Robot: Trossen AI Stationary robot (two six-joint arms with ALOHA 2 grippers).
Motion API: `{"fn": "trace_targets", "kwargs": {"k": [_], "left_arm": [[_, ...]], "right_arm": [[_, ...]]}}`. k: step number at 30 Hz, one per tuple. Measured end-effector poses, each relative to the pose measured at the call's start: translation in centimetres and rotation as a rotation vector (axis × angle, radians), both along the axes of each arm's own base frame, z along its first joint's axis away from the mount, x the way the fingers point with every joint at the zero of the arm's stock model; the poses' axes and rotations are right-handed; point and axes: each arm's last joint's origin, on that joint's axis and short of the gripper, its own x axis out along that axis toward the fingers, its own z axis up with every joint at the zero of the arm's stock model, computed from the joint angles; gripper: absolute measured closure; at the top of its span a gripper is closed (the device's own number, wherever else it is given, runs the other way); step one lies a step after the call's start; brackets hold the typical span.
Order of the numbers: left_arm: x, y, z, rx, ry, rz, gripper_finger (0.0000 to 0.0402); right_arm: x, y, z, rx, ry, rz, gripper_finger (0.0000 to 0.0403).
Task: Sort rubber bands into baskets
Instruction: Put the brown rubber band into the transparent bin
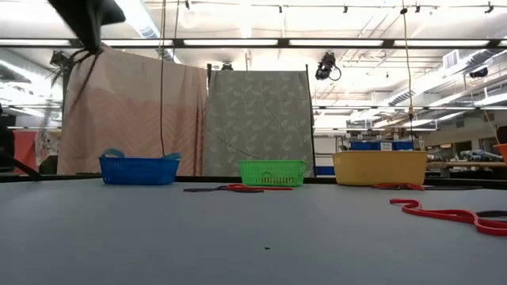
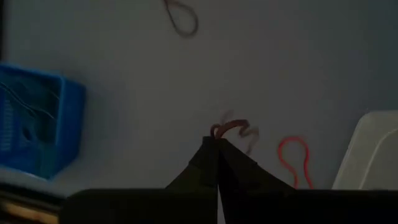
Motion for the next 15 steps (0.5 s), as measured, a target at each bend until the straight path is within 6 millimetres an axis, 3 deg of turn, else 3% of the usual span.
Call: {"fn": "trace_targets", "kwargs": {"k": [4, 10, 15], "left_arm": [[-0.4, -0.5, -2.3, -0.013, 0.071, 0.014, 0.0401], [-1.3, -1.1, -7.7, -0.149, 0.214, 0.061, 0.0401], [-0.6, -1.7, -10.0, -0.28, 0.154, 0.039, 0.04]], "right_arm": [[0.0, 0.0, 0.0, 0.002, 0.0, 0.003, 0.0172], [-0.2, 0.4, 0.0, 0.002, 0.001, 0.023, 0.0172], [-0.2, 0.5, 0.0, 0.001, 0.002, 0.031, 0.0172]]}}
